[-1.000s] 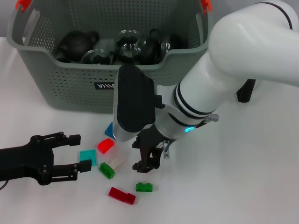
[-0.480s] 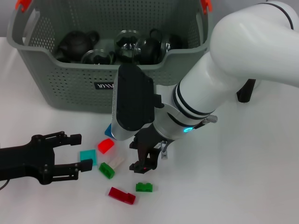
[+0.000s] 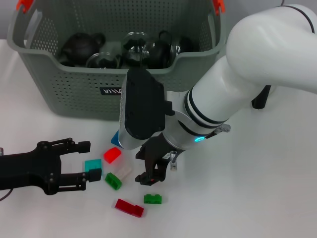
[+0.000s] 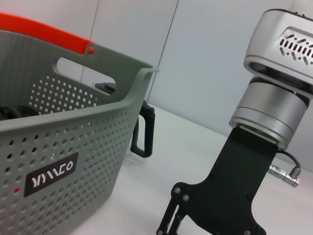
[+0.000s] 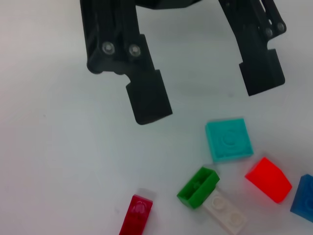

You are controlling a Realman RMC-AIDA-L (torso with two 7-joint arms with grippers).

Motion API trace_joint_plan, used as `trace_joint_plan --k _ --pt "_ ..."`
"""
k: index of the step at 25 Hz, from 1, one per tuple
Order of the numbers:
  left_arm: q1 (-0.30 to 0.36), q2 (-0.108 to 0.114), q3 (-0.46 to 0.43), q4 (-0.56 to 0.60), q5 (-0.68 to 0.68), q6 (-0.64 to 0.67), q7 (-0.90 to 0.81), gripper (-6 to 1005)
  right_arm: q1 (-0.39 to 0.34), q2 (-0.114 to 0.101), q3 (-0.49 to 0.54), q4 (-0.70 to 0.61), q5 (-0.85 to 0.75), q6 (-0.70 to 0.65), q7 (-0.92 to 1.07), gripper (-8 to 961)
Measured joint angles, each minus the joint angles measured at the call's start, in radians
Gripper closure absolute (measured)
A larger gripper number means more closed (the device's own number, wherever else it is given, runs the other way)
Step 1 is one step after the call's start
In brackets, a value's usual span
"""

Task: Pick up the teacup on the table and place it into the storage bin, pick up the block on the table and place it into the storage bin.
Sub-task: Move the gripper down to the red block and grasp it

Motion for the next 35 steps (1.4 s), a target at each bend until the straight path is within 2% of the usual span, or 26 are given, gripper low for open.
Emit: trace_joint_plan --k 21,35 --pt "0.002 0.002 0.001 0.002 0.004 -0.006 0.003 170 -0.010 0.001 0.012 -0.007 0.022 0.026 -0.007 421" --pt "0.006 0.001 0.003 0.000 0.006 -0.001 0.004 170 -0.014 -0.006 0.046 -0.016 0.027 0.008 -0.013 422"
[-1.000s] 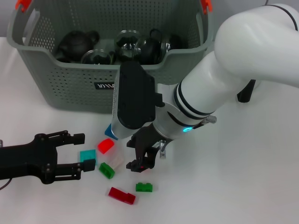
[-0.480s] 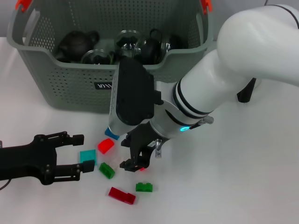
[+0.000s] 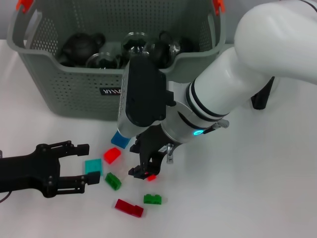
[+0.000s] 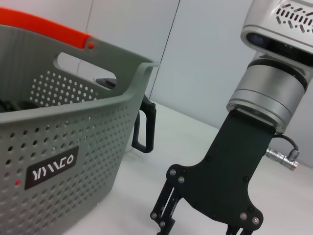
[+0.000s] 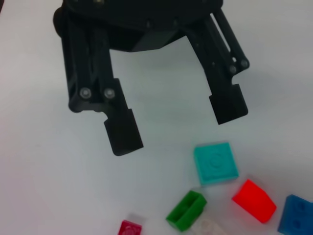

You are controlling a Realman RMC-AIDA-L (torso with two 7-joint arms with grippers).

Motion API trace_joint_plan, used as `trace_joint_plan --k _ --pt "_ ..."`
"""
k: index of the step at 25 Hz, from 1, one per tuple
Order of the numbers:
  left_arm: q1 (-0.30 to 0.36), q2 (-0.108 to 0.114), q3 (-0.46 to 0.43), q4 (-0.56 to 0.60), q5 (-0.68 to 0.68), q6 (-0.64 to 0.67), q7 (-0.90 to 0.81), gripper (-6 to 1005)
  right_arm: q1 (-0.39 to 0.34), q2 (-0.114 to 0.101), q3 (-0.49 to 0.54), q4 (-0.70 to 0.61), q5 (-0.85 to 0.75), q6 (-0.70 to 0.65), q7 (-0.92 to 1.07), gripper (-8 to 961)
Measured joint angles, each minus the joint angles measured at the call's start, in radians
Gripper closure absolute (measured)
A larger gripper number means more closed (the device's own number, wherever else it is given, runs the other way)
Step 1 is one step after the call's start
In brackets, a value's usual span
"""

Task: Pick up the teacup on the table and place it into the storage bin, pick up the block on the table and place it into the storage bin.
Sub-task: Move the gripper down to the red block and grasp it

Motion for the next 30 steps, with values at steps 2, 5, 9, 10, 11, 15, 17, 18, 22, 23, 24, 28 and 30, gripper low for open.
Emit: trace_joint_plan --k 2,5,9,10,11,15,17,18,22,23,24,28,30 --pt "-0.001 0.000 0.000 0.000 0.000 0.002 -0.002 170 0.002 -0.001 0.008 0.000 -0.001 -0.008 0.000 422" --pt "-0.002 0.000 0.000 0.000 0.000 0.003 -0.003 170 0.005 -0.001 0.011 0.001 -0.006 -0.014 0.001 422" --pt "-0.003 -0.003 0.003 0.000 0.000 0.003 -0.003 170 0.009 -0.002 0.011 0.007 -0.008 -0.021 0.002 422" --pt "-0.003 -0.003 0.003 0.000 0.000 0.003 -0.003 170 0.010 -0.002 0.012 0.007 -0.013 -0.026 0.003 422" --pt "-0.004 -0.003 0.004 0.000 0.000 0.003 -0.003 170 0.010 -0.002 0.014 0.008 -0.020 -0.031 0.004 422" --pt "-0.005 -0.003 0.004 0.000 0.000 0.004 -0.002 170 0.004 0.000 0.028 0.010 -0.043 -0.055 0.011 422" --pt "-0.006 -0.003 0.004 0.000 0.000 0.004 0.001 170 0.002 0.000 0.029 0.011 -0.044 -0.069 0.013 423" --pt "-0.006 -0.002 0.004 0.000 0.000 0.004 0.001 170 0.002 0.001 0.028 0.011 -0.044 -0.076 0.014 423" --pt "-0.008 -0.002 0.004 0.000 0.000 0.004 0.002 170 0.002 0.001 0.023 0.021 -0.044 -0.089 0.015 423" --pt "-0.008 -0.002 0.004 0.000 0.000 0.004 0.002 170 0.004 0.001 0.023 0.028 -0.045 -0.089 0.012 423" --pt "-0.008 -0.002 0.004 0.000 0.000 0.003 0.002 170 0.007 0.002 0.022 0.035 -0.046 -0.088 0.009 423" --pt "-0.008 -0.004 0.003 0.000 0.000 0.003 0.003 170 0.010 0.002 0.014 0.048 -0.049 -0.074 0.002 430" --pt "-0.007 -0.006 0.003 0.000 0.000 0.003 0.003 170 0.010 0.003 0.003 0.052 -0.050 -0.062 0.001 435"
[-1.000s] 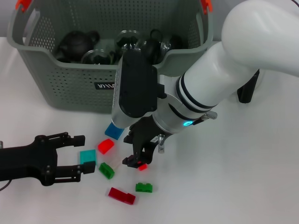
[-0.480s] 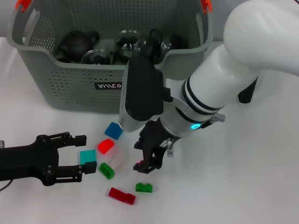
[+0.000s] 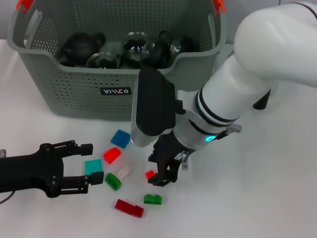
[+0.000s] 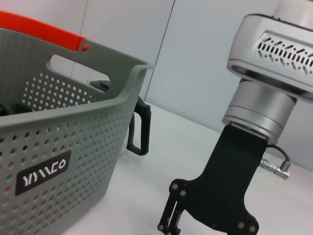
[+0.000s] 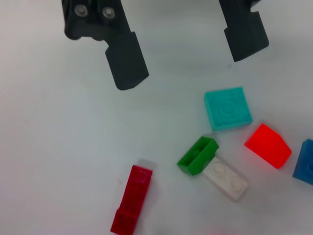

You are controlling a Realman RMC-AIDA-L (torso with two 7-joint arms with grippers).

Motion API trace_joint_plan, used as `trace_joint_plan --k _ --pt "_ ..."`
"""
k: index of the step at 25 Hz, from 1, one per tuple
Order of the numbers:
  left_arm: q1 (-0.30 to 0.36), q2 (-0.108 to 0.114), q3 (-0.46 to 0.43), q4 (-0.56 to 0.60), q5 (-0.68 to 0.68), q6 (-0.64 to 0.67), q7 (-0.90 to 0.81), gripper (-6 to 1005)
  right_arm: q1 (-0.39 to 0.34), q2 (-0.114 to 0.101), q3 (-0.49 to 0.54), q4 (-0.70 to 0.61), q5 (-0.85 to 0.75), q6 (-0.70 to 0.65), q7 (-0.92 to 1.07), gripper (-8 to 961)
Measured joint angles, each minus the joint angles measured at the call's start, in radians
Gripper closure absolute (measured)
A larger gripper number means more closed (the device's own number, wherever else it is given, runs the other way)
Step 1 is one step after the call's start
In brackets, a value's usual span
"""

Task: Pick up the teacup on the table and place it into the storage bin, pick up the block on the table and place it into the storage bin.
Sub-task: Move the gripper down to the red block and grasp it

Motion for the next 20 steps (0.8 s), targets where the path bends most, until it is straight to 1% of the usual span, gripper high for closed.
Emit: trace_joint_plan --k 5,20 --pt "0.000 -0.003 0.000 0.002 0.000 -0.002 0.000 170 0.001 0.004 -0.035 0.024 -0.007 0.049 0.000 446" --pt "0.002 -0.005 -0.001 0.005 0.000 -0.003 0.000 169 0.001 0.013 -0.062 0.047 0.001 0.094 -0.002 480"
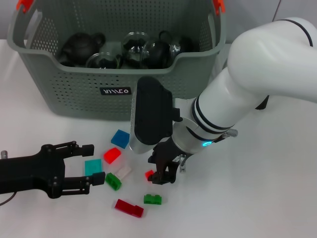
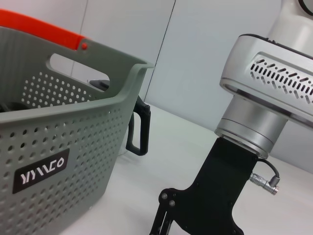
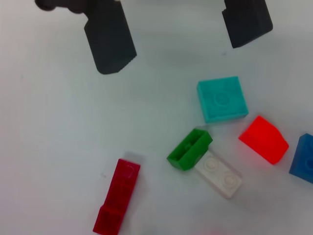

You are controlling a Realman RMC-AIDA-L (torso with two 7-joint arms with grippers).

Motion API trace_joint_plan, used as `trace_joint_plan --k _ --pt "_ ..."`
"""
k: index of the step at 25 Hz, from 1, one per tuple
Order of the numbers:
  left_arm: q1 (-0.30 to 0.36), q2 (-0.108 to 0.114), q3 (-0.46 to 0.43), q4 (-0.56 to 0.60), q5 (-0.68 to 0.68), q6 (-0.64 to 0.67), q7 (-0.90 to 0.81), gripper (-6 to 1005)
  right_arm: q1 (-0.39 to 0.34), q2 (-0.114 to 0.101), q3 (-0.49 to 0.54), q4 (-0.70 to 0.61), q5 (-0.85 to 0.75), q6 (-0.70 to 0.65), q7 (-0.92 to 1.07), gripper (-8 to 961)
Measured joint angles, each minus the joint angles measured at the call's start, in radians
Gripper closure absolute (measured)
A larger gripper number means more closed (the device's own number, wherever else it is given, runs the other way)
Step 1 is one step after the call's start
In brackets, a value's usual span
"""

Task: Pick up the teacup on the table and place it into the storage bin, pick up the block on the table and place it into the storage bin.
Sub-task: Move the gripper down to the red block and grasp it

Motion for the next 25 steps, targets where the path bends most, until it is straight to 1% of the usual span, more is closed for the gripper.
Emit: trace_joint_plan --k 2,5,11,25 --pt "0.000 0.000 -0.001 0.001 0.000 0.000 0.000 169 0.000 0.001 -0.005 0.002 0.003 0.010 0.000 484" --pt "0.000 0.000 -0.001 0.001 0.000 0.000 0.000 169 0.000 0.002 -0.022 0.003 0.011 0.022 -0.001 530" --pt "0.000 0.000 -0.002 0.002 0.000 -0.003 0.000 169 0.000 0.003 -0.030 0.003 0.016 0.025 -0.002 528" --pt "-0.002 0.000 -0.006 0.002 0.000 -0.005 -0.001 169 0.001 0.003 -0.036 0.037 0.054 0.046 -0.014 609"
